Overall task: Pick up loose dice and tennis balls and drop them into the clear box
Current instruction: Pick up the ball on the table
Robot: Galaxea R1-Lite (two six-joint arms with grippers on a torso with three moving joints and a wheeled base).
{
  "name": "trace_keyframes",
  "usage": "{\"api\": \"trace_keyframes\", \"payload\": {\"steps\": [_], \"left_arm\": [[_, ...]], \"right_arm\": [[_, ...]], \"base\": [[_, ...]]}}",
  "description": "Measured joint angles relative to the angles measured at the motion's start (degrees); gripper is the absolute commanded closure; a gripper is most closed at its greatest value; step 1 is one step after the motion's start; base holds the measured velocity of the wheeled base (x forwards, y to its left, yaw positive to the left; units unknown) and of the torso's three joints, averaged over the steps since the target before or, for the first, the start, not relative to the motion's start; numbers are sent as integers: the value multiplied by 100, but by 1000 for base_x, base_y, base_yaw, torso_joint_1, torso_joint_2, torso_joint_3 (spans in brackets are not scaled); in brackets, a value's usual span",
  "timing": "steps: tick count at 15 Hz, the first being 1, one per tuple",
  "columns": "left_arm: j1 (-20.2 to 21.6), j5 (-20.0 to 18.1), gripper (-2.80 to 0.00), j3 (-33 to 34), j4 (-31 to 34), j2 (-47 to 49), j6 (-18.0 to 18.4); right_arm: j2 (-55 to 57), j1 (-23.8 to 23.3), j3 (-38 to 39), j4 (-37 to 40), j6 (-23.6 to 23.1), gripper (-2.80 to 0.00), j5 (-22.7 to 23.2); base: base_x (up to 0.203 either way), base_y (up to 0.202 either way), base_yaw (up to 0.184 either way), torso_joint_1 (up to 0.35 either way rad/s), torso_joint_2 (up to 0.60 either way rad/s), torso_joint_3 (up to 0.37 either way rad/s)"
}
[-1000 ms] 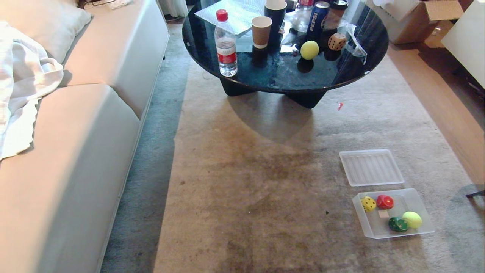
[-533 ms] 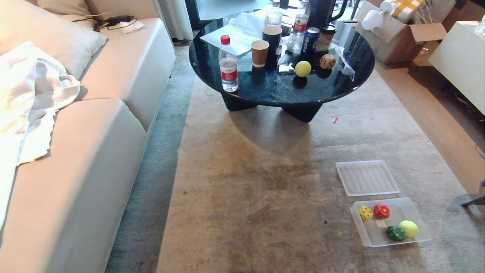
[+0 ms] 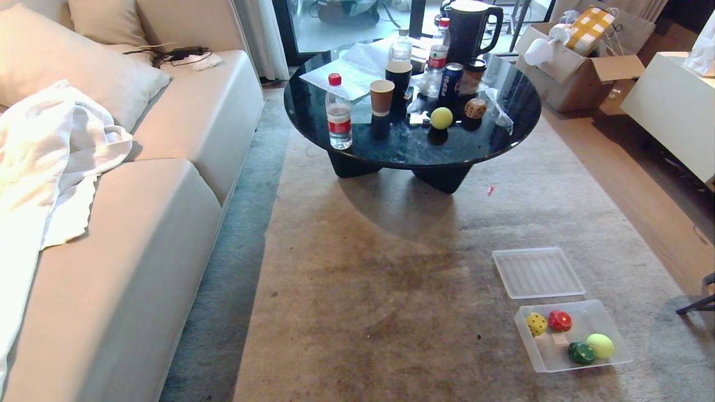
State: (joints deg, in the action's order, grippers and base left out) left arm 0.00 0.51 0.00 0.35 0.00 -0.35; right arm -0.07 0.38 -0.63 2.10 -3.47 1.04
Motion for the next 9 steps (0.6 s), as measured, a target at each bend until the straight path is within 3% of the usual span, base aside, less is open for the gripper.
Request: {"api": "trace_keyframes", "payload": {"steps": [6, 9], "left_arm": [[0, 0, 0, 0, 0, 0, -2], [0, 0, 0, 0, 2, 0, 2]], "right_arm": [[0, -5, 0, 1, 0, 0, 0], [0, -3, 1, 1, 0, 0, 0]], "base": [[0, 0, 0, 0, 0, 0], [127, 0, -2, 2, 3, 4]]}}
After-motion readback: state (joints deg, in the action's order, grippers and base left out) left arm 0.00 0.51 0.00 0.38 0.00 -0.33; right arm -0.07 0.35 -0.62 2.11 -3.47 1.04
